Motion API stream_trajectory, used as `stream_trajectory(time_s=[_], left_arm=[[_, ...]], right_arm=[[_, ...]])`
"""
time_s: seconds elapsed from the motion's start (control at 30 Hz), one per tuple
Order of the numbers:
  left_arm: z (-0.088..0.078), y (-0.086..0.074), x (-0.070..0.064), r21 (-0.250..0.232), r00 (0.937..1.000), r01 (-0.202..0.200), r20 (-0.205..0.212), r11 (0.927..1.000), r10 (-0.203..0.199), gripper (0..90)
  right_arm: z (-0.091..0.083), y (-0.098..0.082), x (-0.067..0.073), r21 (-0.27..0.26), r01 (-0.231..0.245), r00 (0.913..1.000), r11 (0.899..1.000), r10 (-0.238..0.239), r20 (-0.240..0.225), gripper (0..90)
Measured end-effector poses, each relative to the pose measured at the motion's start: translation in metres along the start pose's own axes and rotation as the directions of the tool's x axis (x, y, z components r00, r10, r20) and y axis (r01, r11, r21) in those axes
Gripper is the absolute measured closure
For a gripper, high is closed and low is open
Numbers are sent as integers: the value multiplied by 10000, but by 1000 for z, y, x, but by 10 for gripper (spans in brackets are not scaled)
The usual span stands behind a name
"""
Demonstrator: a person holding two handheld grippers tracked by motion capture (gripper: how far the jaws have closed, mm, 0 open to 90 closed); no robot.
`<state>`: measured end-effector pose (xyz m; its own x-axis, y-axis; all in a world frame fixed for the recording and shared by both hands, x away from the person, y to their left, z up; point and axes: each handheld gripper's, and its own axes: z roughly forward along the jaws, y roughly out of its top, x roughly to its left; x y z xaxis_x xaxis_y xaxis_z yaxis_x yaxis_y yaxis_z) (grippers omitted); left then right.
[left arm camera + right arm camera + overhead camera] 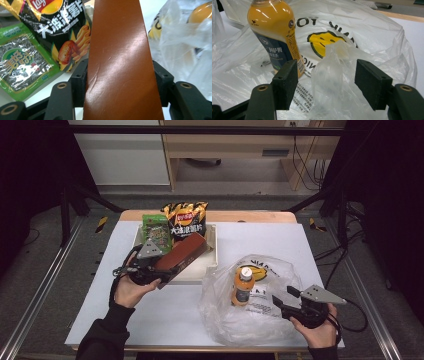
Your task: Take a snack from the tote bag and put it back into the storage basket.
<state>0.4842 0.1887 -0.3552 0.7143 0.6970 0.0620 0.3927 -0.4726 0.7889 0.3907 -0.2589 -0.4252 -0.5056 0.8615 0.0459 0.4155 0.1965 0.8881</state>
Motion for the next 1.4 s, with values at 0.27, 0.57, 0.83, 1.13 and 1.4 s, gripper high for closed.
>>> stream_trajectory(time_s=[0.27,0.57,0.83,1.13,1.4], left_arm=[[21,-8,10,362,10000,66,-53,9993,-64,431],[45,-20,19,869,9997,219,-65,9960,-214,431],[54,-22,25,1021,9999,115,17,9947,-117,431],[66,-23,22,1245,9993,-215,319,9920,177,430],[83,-22,21,1438,9981,-207,600,9894,122,429]], right_arm=[[-1,0,0,-16,-16,10000,10000,16,27,353],[2,1,3,54,73,9999,10000,-72,-124,328],[6,1,7,175,228,9994,9996,-223,-272,300],[8,0,6,250,207,9994,9995,-200,-288,303],[8,-1,6,296,192,9994,9994,-182,-307,307]])
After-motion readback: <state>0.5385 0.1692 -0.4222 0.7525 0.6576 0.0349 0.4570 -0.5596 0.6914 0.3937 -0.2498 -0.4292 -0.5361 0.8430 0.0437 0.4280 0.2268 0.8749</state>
